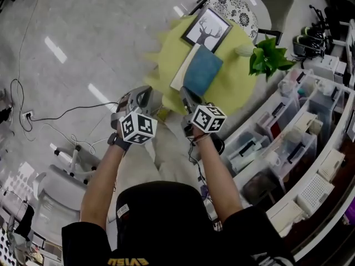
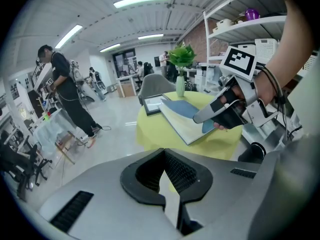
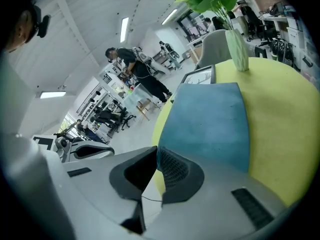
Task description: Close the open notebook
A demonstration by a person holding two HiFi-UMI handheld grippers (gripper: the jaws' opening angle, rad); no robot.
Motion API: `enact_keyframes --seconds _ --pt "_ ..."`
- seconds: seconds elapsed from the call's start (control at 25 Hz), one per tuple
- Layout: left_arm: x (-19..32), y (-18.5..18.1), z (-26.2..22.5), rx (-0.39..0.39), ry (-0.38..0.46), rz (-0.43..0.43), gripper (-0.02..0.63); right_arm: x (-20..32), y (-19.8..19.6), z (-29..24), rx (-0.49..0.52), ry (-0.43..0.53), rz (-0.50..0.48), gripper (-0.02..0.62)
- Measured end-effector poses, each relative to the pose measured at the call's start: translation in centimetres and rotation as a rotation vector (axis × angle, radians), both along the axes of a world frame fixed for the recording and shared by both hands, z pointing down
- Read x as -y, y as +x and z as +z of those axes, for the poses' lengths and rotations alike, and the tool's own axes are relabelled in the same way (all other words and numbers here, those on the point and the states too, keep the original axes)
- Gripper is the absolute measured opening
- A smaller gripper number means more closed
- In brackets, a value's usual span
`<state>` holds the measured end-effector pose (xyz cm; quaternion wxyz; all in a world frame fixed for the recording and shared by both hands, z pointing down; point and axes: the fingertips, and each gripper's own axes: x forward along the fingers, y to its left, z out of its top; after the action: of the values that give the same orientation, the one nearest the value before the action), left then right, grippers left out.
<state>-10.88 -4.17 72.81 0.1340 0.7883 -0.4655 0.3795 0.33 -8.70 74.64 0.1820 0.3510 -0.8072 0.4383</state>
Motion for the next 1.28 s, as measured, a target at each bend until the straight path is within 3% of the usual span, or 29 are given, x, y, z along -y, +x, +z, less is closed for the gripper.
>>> enact_keyframes --seconds 0.56,0.88,0.96,1.08,1.28 --pt "-3.3 -0.5 -0.6 -0.061 0.005 -0.081 0.017 0.5 -2.1 3.7 -0.193 -0.039 -0.114 0.025" --pt "-4.2 -0.8 -3.7 -0.108 0.046 -0.112 0.017 0.5 -3.6 4.8 -0.44 0.015 -0.251 0.039" --pt "-4.2 -0.7 -5.6 -0.129 0.062 -0.112 0.017 0.1 -4.2 4.3 -0.43 0.039 -0.285 0.068" --pt "-4.2 -0.5 -9.3 -0.168 0.091 -0.093 0.017 -0.9 -4.1 0.9 -0.347 0.085 -0.275 0.176" --pt "-4.4 -1.0 -16.1 -0.176 0.144 -0.041 0.017 -3.9 -1.9 -8.0 -0.253 0.177 -0.251 0.179"
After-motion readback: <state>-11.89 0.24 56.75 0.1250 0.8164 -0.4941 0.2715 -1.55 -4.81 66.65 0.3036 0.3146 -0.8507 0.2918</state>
